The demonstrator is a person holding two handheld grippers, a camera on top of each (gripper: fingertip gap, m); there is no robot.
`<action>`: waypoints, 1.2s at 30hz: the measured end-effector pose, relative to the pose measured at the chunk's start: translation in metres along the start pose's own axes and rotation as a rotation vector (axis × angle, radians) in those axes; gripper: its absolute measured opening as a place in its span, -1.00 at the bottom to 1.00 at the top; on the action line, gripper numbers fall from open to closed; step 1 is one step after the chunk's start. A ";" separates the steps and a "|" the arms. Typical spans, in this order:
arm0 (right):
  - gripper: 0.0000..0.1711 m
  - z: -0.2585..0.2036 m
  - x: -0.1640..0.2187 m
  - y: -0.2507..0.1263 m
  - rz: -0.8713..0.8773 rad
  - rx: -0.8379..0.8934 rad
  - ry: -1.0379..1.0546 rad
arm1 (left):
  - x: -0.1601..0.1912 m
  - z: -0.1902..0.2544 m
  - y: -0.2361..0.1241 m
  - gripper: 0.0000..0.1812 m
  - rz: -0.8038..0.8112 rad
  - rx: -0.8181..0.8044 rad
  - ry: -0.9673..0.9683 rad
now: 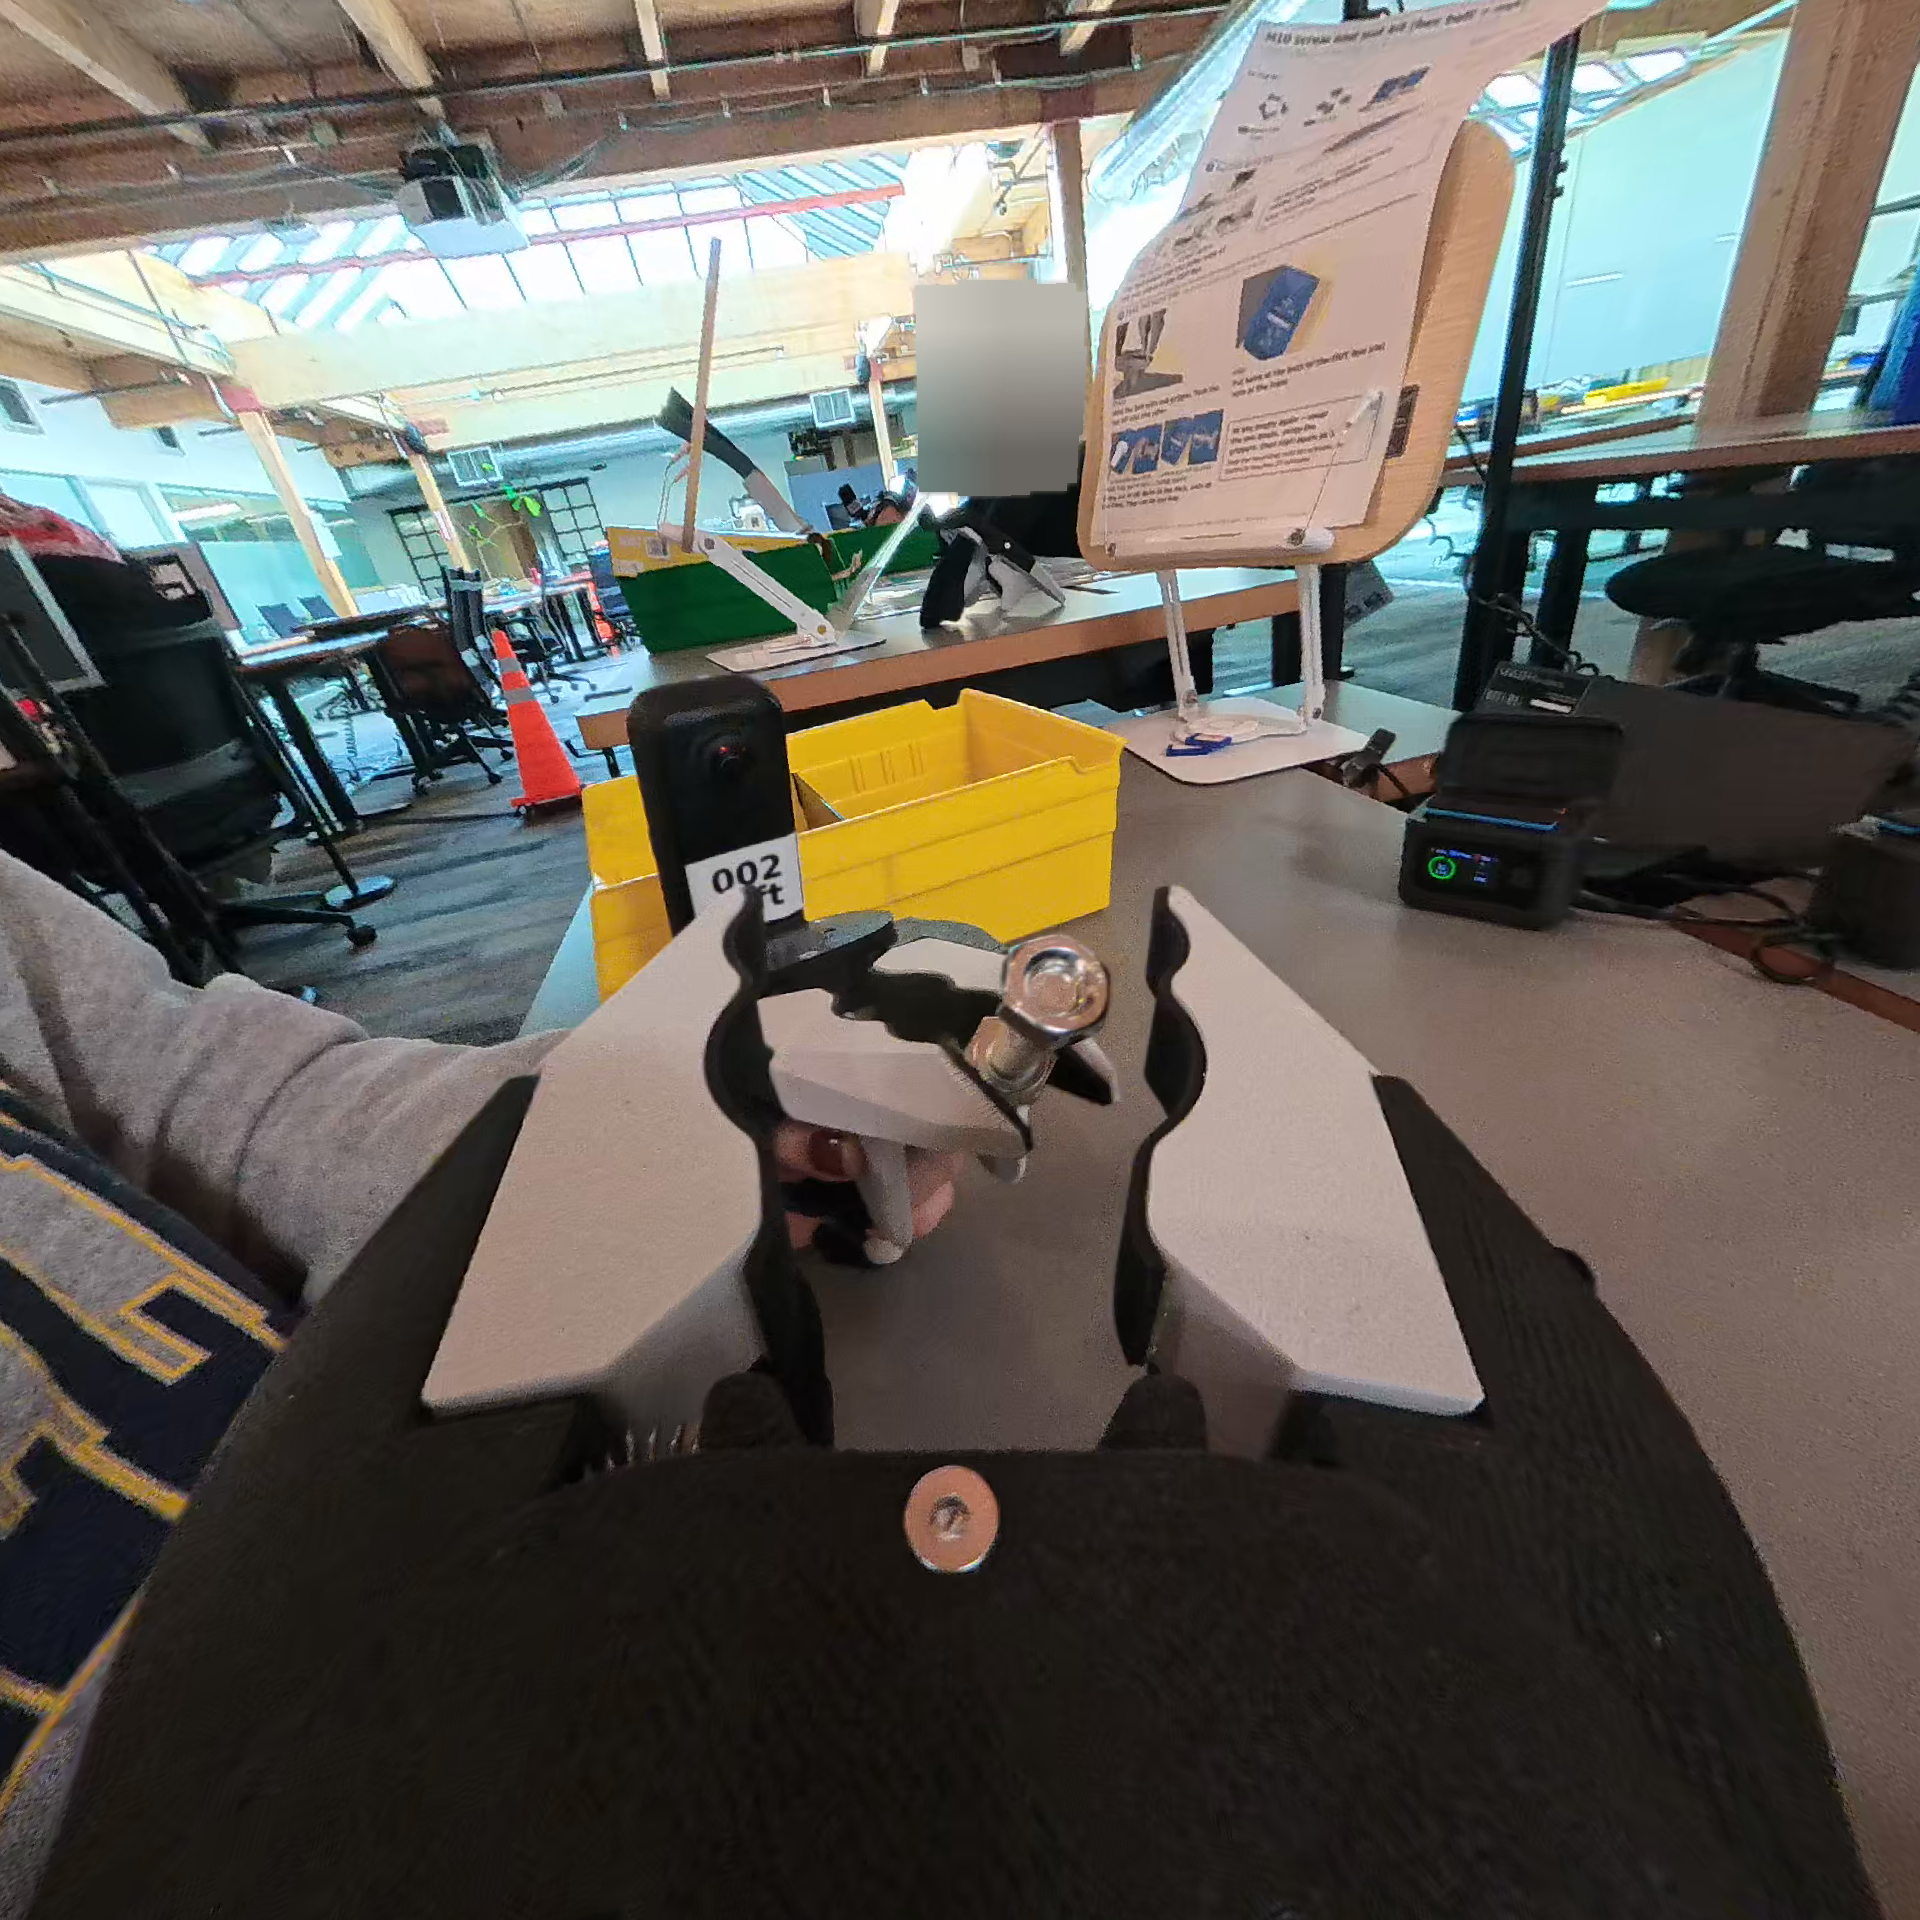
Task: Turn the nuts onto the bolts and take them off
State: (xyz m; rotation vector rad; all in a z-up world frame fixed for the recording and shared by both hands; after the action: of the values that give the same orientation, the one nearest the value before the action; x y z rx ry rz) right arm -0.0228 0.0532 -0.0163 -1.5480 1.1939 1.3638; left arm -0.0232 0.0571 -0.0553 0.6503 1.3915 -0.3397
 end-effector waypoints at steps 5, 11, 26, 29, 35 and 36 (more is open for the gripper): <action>-0.12 -0.011 -0.009 -0.002 0.090 -0.088 0.073 | -0.012 0.002 -0.004 -0.83 0.101 0.030 -0.043; -0.18 -0.011 -0.013 -0.017 0.163 -0.081 0.079 | -0.030 -0.010 -0.023 -0.83 0.281 0.026 -0.156; 0.04 -0.020 -0.025 0.006 0.183 -0.124 0.048 | -0.029 0.006 -0.011 -0.84 0.329 0.226 -0.324; 0.03 -0.034 -0.023 0.009 0.136 -0.212 0.049 | -0.028 0.010 -0.006 -0.83 0.311 0.247 -0.330; -0.11 -0.021 -0.014 -0.021 0.185 -0.128 0.007 | -0.035 0.001 -0.020 -0.84 0.380 0.243 -0.412; -0.05 -0.019 -0.017 -0.018 0.188 -0.128 0.032 | -0.030 0.011 -0.011 -0.84 0.334 0.287 -0.418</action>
State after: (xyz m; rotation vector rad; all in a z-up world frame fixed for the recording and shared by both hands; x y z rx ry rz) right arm -0.0004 0.0432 0.0028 -1.5825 1.3217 1.5695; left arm -0.0258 0.0371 -0.0283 0.9714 0.8242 -0.3852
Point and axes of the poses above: each gripper's, where its closed fingertips meet, y out along the fingers, x out of its underside, z = x × y across the jaws, the point moved 2 cm from there along -y, back along the fingers, and after that the axes turned 9 degrees about x, right-handed, at the moved point
